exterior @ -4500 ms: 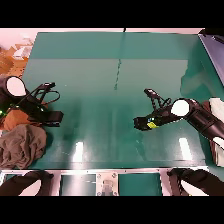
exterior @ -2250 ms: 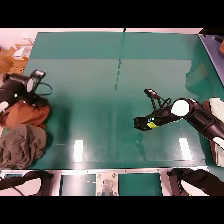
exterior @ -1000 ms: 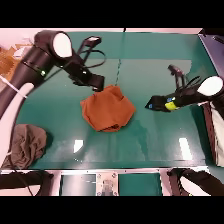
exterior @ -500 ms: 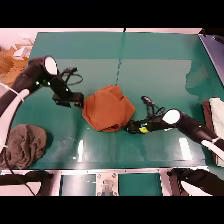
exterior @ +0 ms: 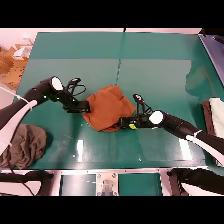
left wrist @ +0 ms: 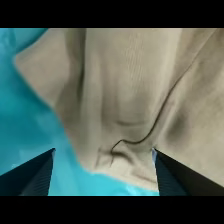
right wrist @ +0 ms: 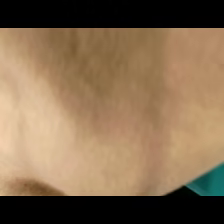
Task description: Fold the shirts.
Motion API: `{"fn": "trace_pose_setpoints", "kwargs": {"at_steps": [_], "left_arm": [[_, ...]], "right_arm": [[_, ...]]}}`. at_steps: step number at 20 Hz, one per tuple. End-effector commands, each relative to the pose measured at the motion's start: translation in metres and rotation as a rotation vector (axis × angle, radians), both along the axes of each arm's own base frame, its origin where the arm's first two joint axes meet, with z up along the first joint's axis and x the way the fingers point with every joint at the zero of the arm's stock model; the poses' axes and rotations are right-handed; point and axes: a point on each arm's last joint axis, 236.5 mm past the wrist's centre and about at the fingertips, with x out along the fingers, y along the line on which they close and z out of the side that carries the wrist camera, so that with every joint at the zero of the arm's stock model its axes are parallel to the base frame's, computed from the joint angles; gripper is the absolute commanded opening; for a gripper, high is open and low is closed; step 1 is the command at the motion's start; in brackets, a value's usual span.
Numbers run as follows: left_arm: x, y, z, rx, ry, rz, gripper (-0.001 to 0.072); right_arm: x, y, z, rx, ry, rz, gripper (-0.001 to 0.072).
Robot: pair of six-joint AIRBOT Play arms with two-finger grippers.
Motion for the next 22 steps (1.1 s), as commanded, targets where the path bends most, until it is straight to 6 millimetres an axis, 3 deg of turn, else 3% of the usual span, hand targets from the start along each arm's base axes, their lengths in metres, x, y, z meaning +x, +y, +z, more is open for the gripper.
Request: {"fn": "trace_pose_setpoints", "kwargs": {"at_steps": [1,2,4,6,7,8,10,14,15,17,19,22], "left_arm": [[0.000,-0.019,-0.007,-0.087,0.009,-0.007,0.0707],[0.001,-0.021,-0.005,-0.098,0.004,-0.016,0.0683],[-0.003,-0.021,-0.005,-0.098,0.006,-0.045,0.0279],[-0.007,-0.021,-0.005,-0.100,0.019,-0.058,0.0241],[-0.009,-0.022,-0.005,-0.100,0.019,-0.073,0.0110],[-0.010,-0.022,-0.005,-0.101,0.018,-0.080,0.0029],[-0.008,-0.022,-0.003,-0.102,0.013,-0.080,0.0027],[0.012,-0.028,0.023,-0.120,-0.051,-0.096,0.0027],[0.017,-0.031,0.034,-0.128,-0.064,-0.112,0.0027],[0.026,-0.034,0.066,-0.132,-0.095,-0.167,0.0027],[0.040,-0.033,0.108,-0.119,-0.151,-0.213,0.0027],[0.071,-0.030,0.188,-0.086,-0.313,-0.219,0.0026]], "right_arm": [[0.005,0.004,-0.001,0.014,0.002,-0.026,0.0354],[0.005,0.005,-0.002,0.020,0.010,-0.032,0.0354],[0.000,0.006,-0.005,0.023,0.035,-0.026,0.0354],[-0.009,0.007,-0.008,0.021,0.067,-0.007,0.0354],[-0.012,0.007,-0.009,0.021,0.079,0.002,0.0354],[-0.015,0.008,-0.008,0.023,0.091,0.007,0.0354],[-0.022,0.009,-0.009,0.023,0.114,0.025,0.0352],[-0.029,0.007,-0.012,0.005,0.125,0.060,0.0023],[-0.031,0.001,-0.015,-0.025,0.119,0.091,0.0022],[-0.031,-0.020,-0.018,-0.085,0.128,0.131,0.0020],[-0.019,-0.054,-0.005,-0.125,0.148,0.122,0.0020],[0.020,-0.117,0.052,-0.140,0.084,0.018,0.0020]]}}
